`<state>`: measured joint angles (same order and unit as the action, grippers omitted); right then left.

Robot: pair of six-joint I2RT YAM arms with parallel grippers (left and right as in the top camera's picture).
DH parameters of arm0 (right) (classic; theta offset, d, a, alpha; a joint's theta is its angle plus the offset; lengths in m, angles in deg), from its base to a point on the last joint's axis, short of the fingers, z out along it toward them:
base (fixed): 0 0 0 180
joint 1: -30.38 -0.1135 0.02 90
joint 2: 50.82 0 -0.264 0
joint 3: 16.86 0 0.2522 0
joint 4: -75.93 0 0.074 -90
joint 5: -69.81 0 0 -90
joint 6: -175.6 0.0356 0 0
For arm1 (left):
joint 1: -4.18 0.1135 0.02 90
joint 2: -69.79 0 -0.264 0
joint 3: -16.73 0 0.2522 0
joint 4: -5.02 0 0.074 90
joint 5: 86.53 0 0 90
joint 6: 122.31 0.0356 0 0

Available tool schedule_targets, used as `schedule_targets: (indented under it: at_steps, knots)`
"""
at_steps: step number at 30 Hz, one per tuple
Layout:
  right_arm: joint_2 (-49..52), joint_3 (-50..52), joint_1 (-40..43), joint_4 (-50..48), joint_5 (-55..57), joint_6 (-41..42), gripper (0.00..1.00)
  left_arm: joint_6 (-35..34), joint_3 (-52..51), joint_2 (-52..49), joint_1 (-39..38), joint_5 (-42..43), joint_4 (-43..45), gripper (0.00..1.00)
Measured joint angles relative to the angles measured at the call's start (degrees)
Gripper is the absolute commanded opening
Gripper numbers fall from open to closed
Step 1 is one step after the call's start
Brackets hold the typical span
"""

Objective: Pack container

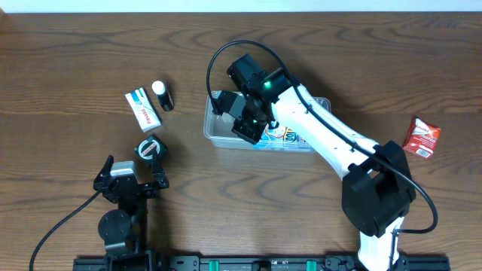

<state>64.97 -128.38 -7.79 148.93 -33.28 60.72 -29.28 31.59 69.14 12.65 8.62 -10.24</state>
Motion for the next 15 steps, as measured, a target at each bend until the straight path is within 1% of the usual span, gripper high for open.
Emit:
schedule_targets:
  at_steps: [15]
  knots:
    - [0.0, 0.0, -1.29, 1.22, 0.04, 0.0, 0.01, 0.0, 0.0, 0.0, 0.0, 0.0, 0.0, 0.98]
